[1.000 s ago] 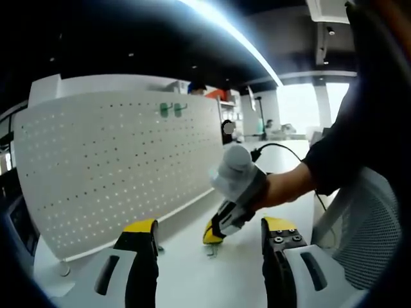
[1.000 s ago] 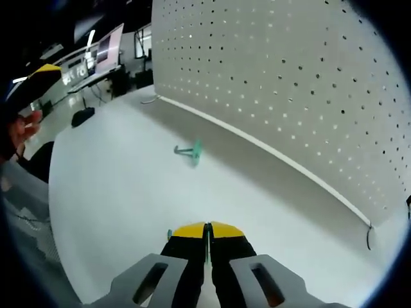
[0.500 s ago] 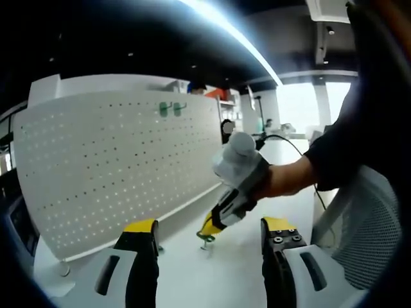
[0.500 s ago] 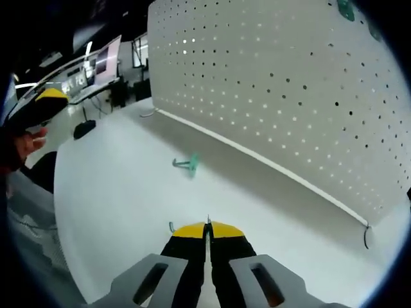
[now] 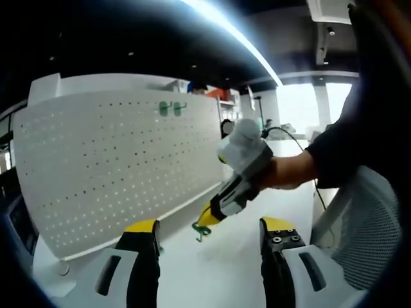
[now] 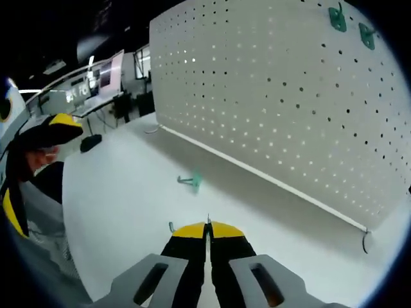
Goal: Insert the hook assembly into the mounting plate slot until the hook locks in place.
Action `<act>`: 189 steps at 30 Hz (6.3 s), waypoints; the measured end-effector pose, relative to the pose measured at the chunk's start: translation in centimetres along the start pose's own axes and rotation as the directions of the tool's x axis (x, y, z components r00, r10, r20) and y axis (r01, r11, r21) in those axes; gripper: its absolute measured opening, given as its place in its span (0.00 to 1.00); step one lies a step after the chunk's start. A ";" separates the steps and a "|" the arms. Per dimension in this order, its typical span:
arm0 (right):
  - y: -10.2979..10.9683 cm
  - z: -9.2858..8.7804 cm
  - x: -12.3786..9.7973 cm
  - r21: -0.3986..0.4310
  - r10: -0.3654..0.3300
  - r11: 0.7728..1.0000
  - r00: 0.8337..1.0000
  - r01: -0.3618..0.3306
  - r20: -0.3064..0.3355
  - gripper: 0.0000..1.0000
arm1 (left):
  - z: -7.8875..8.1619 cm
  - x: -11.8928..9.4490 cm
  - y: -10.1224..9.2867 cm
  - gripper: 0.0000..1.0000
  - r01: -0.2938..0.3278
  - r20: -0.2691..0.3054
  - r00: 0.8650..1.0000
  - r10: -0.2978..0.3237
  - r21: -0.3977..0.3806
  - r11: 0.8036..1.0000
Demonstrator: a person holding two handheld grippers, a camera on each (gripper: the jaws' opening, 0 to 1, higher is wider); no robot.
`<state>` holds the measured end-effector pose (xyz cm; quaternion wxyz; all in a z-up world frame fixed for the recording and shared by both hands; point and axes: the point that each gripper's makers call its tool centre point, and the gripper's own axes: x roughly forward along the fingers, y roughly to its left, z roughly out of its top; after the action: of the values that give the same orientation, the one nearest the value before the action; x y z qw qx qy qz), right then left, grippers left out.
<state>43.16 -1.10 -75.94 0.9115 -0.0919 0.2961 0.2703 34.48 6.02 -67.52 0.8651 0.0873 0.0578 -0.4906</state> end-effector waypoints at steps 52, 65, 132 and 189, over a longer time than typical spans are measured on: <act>3.9 9.7 -9.1 0.012 0.088 0.995 0.943 -0.097 0.320 0.00 | 4.6 -0.8 2.6 0.40 -0.093 0.068 0.993 0.094 -0.018 0.996; 6.0 10.7 -11.2 -0.070 0.280 0.960 0.900 -0.272 0.334 0.00 | 7.2 -1.6 -0.5 0.26 0.149 0.116 0.980 -0.159 0.092 0.985; 7.5 11.2 -17.5 -0.268 0.507 0.861 0.771 -0.432 0.385 0.17 | 10.9 -1.7 -5.0 0.02 0.463 0.175 0.860 -0.479 0.127 0.877; -1.6 5.9 -22.1 -0.050 -0.035 0.997 0.885 0.066 0.465 0.91 | 20.7 14.7 8.6 0.02 0.333 0.191 0.907 -0.375 0.220 0.917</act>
<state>31.92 -10.22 -58.17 0.9591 -0.0618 0.0586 0.2701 49.70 -6.26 -49.15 0.7505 0.0968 -0.0727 -0.6497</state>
